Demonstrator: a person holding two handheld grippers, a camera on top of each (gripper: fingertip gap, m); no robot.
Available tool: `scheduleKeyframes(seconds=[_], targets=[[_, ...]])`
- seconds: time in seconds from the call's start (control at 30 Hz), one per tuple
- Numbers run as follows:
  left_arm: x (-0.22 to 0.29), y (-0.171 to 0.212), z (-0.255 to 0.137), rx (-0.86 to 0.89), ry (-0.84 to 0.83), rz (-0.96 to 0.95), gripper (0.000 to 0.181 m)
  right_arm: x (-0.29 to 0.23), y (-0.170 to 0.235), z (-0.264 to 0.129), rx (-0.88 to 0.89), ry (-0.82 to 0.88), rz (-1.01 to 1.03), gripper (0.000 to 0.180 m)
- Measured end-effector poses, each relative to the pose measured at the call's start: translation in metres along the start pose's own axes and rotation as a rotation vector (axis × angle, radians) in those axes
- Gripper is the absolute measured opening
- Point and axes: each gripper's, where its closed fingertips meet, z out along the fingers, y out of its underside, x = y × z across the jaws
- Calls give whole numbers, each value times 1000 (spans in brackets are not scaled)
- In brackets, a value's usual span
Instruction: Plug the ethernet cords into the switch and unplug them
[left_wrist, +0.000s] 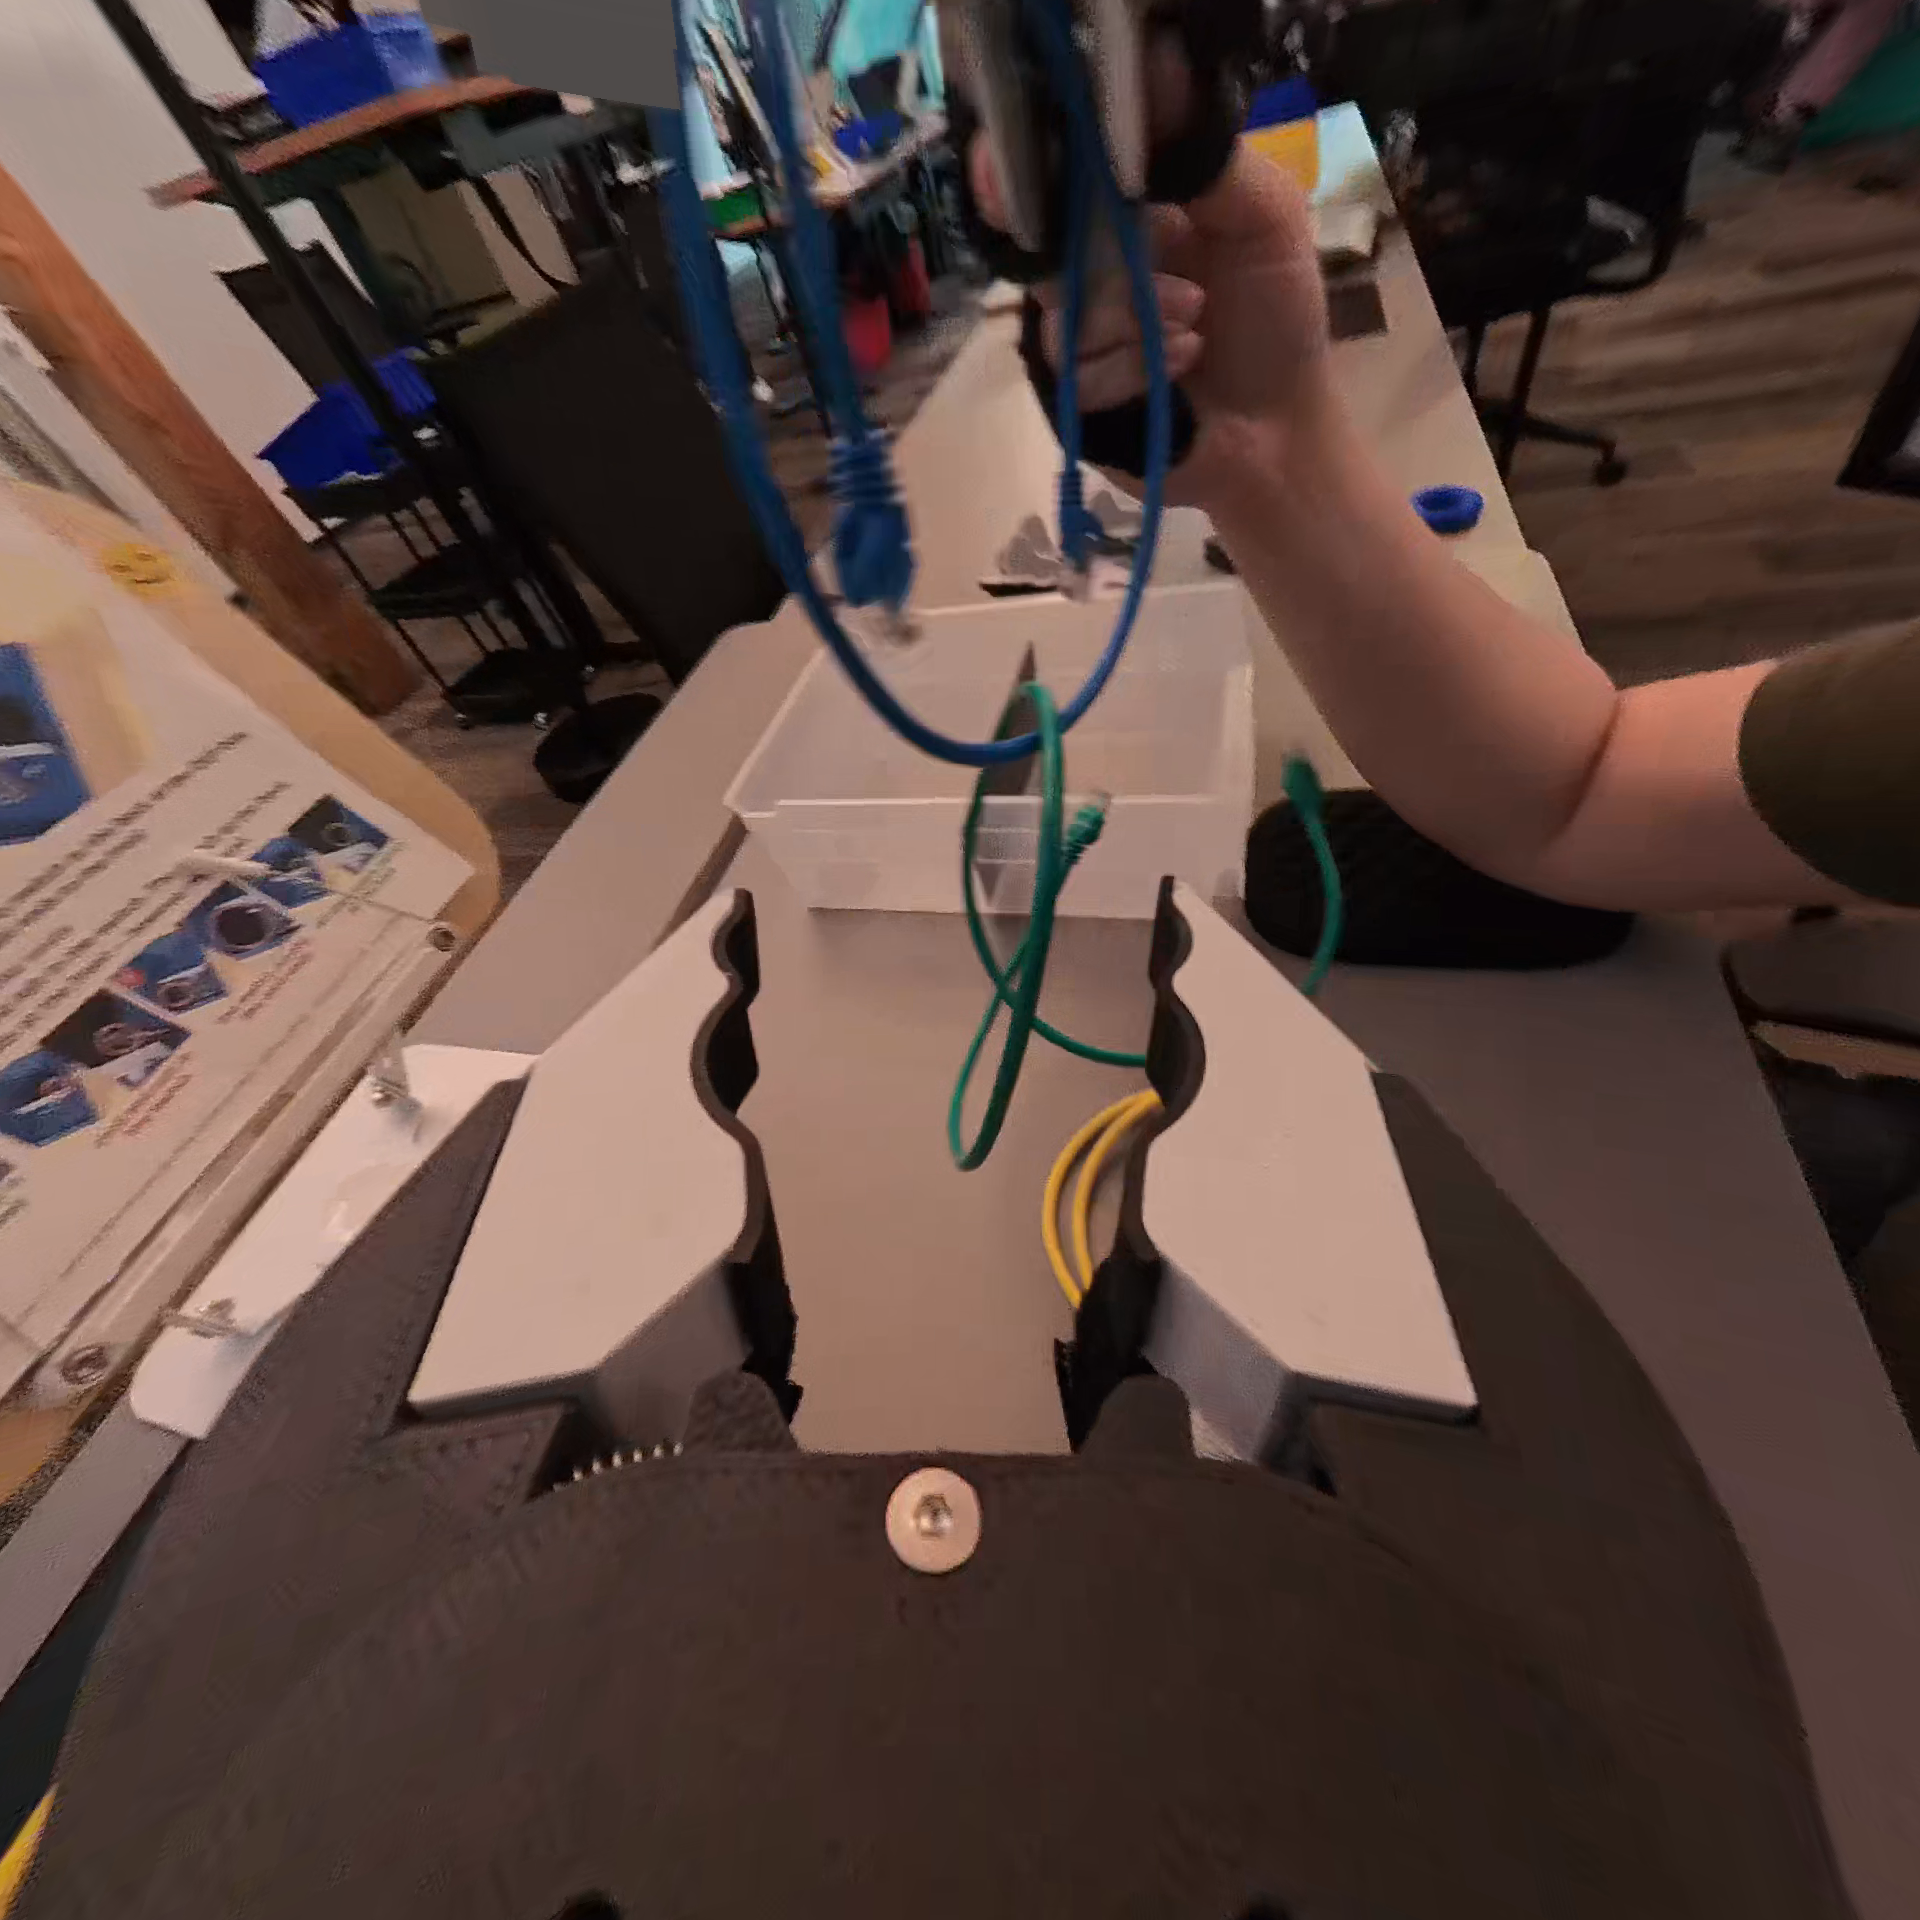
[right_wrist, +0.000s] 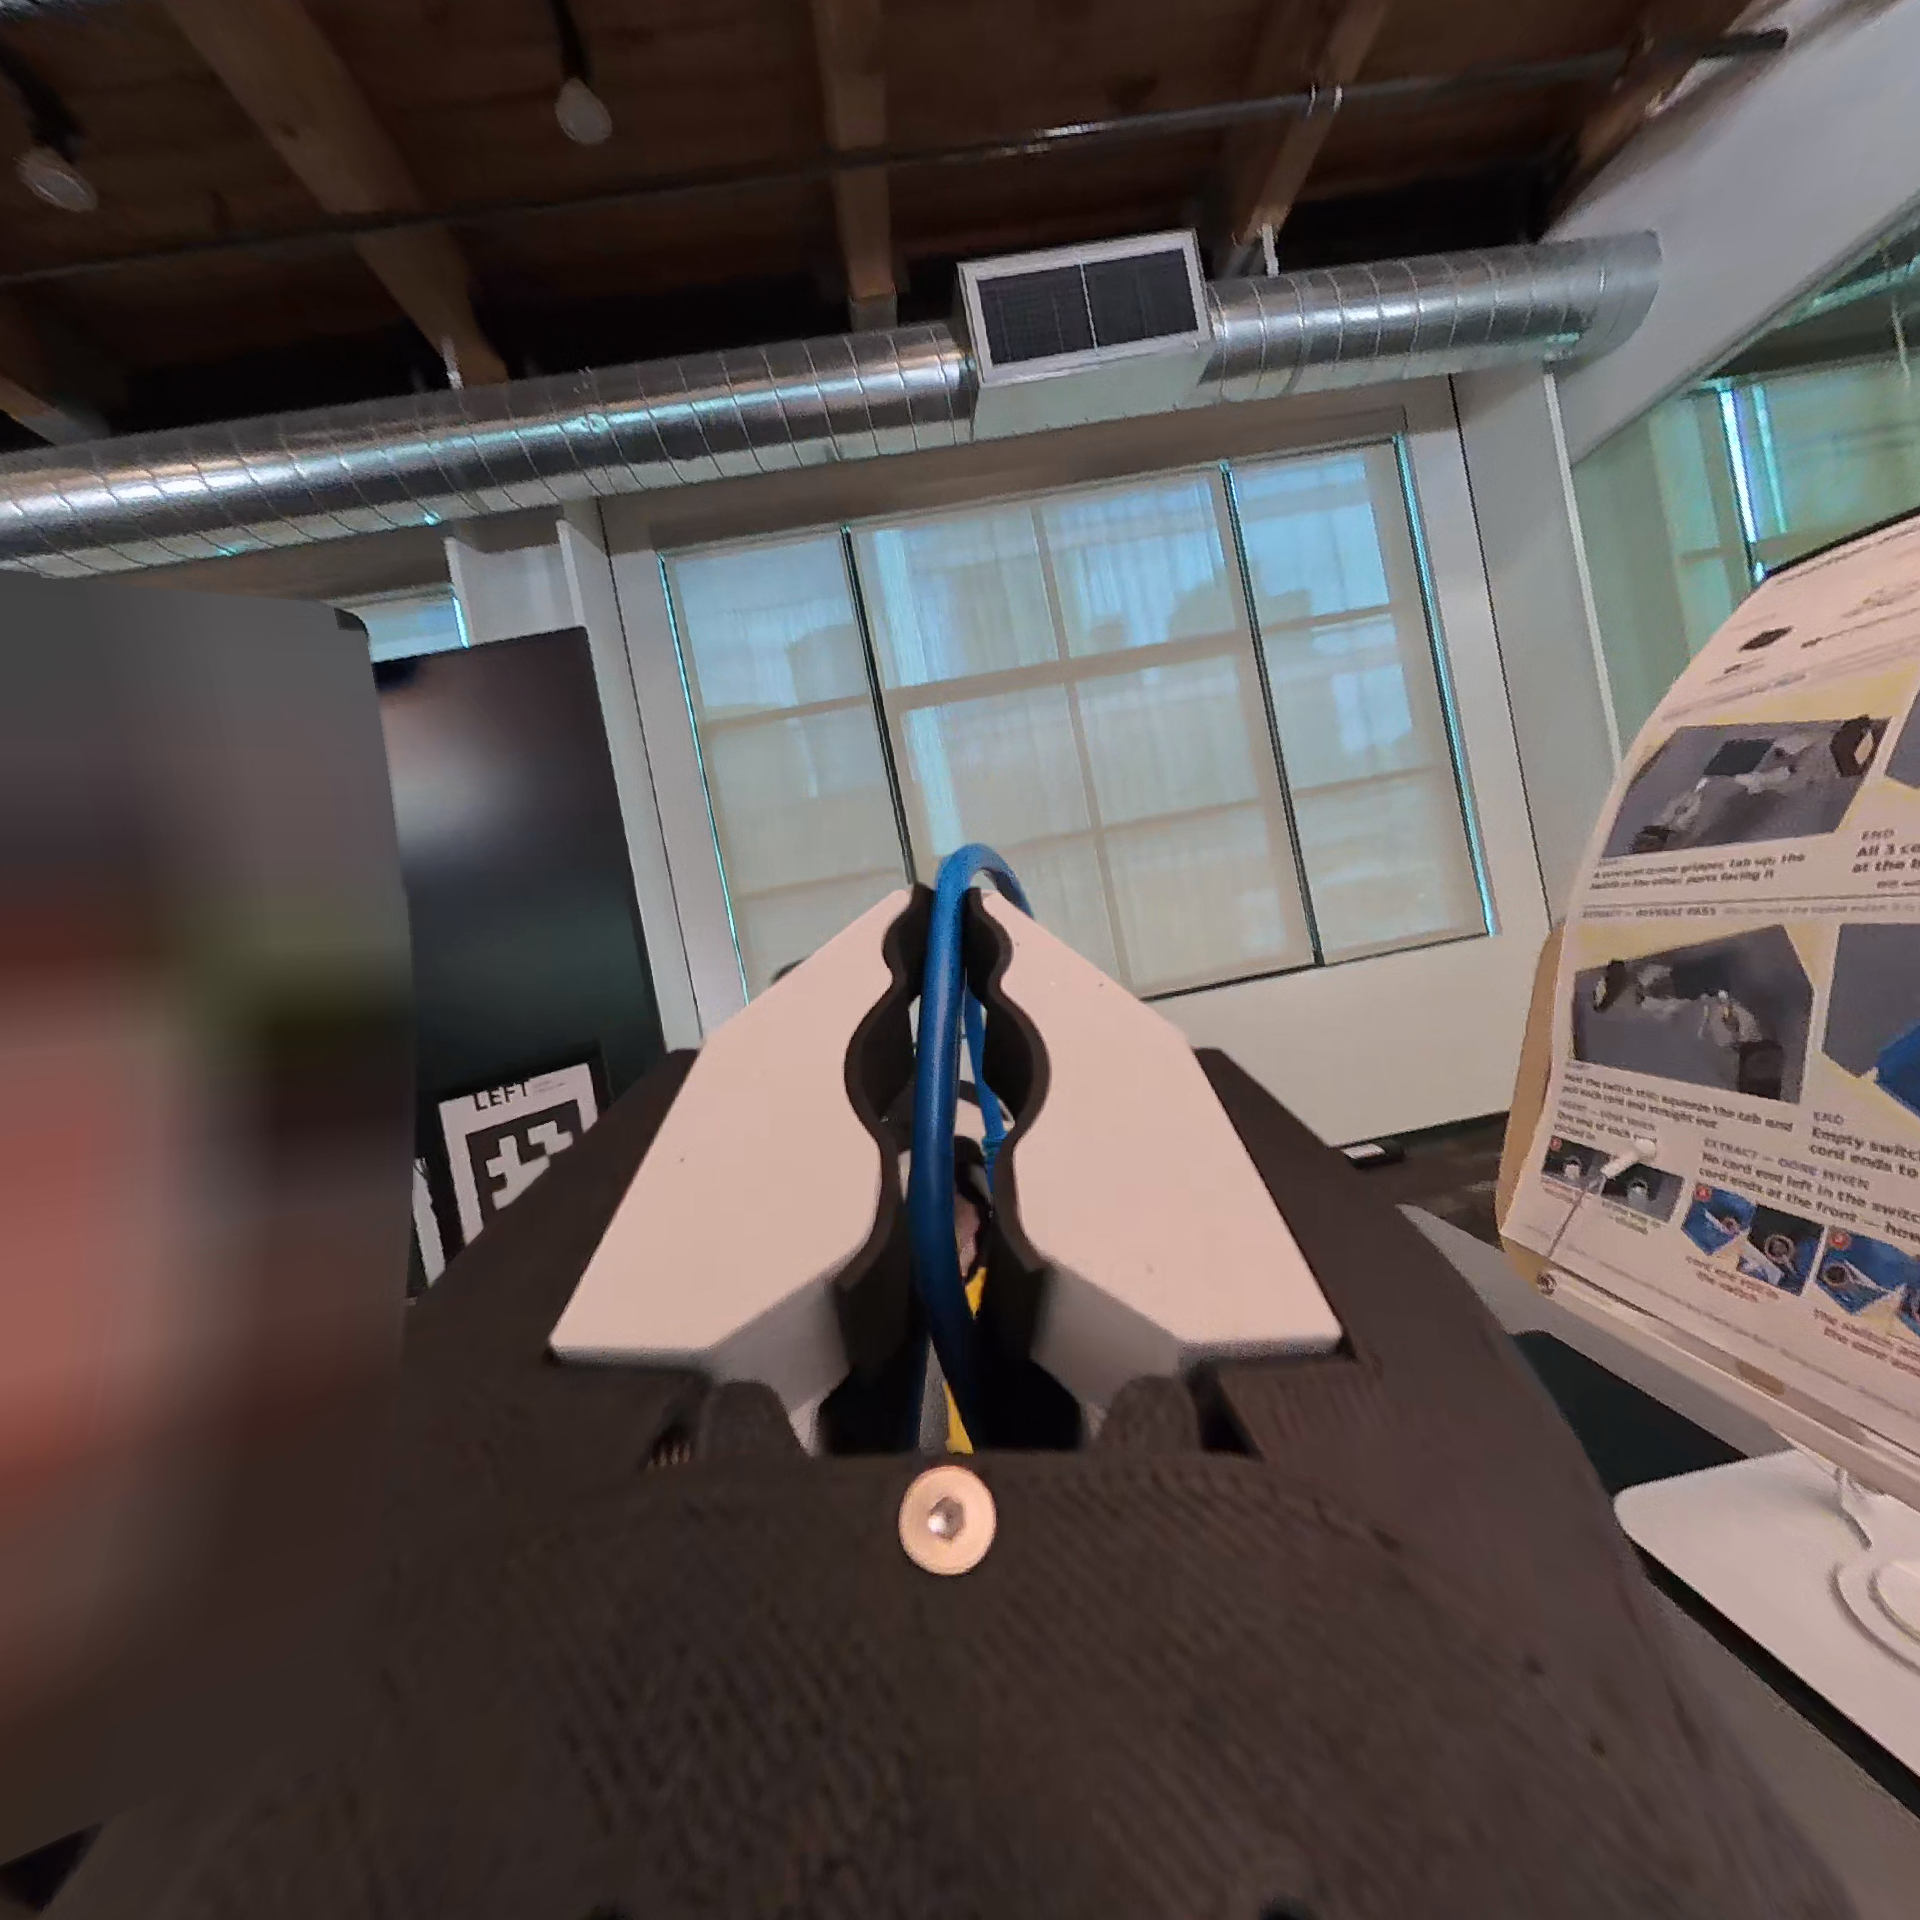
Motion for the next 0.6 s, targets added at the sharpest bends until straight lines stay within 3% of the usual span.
scheduleKeyframes(seconds=[0.23, 0.33, 0.43, 0.57, 0.6], targets=[[27, 23, 31, -137, 61, 27, 76, 2, 11, 13, 1, 29, 10, 5], [48, 23, 40, -123, 204, -95, 64, 8, 15, 16, -9, 74, -13, 5], [67, 20, 43, -111, 347, -206, 63, 13, 21, 19, -29, 107, -37, 5], [54, 32, 53, -163, 243, -196, 56, 15, 28, 23, -45, 123, -36, 5], [53, 39, 55, -193, 224, -172, 43, 15, 29, 24, -49, 123, -35, 5]])
